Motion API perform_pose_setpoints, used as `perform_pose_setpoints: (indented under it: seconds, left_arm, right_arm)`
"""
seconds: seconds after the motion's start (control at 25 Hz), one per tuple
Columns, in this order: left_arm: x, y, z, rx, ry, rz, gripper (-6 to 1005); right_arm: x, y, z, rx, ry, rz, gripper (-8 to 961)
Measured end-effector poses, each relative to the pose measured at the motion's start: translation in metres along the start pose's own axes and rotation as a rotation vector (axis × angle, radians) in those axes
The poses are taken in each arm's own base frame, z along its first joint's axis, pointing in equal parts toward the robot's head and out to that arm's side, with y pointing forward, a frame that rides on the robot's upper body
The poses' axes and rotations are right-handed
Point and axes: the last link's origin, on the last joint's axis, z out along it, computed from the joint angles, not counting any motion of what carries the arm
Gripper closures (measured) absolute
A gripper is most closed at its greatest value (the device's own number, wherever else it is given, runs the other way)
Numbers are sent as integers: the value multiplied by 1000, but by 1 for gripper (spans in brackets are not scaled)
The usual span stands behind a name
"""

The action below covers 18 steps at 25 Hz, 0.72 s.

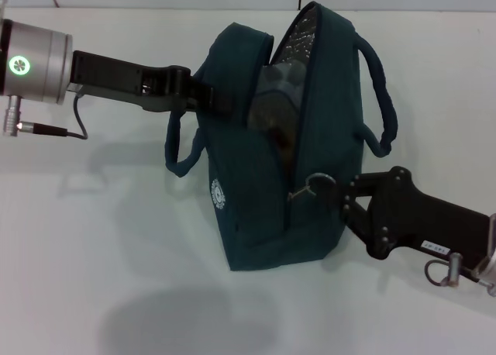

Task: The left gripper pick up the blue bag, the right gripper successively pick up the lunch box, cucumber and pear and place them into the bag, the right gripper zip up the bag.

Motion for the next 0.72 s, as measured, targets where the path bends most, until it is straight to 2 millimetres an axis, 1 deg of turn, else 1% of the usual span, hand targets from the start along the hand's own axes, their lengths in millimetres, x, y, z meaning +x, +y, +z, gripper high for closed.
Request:
perform_pose_setpoints:
  seconds: [0.28,0.6,0.72]
  left_arm:
    - [0,-1,1,2,17,15,931]
    - [-3,-7,0,5,70,57,931]
    - [-5,-7,0,-5,86,95,824]
  right_arm:
    - [-5,-1,5,-19,-16,-9,934]
    - [-9,5,7,-60,-47,-9,932]
    - [-10,6,7,-69,-54,-7,931]
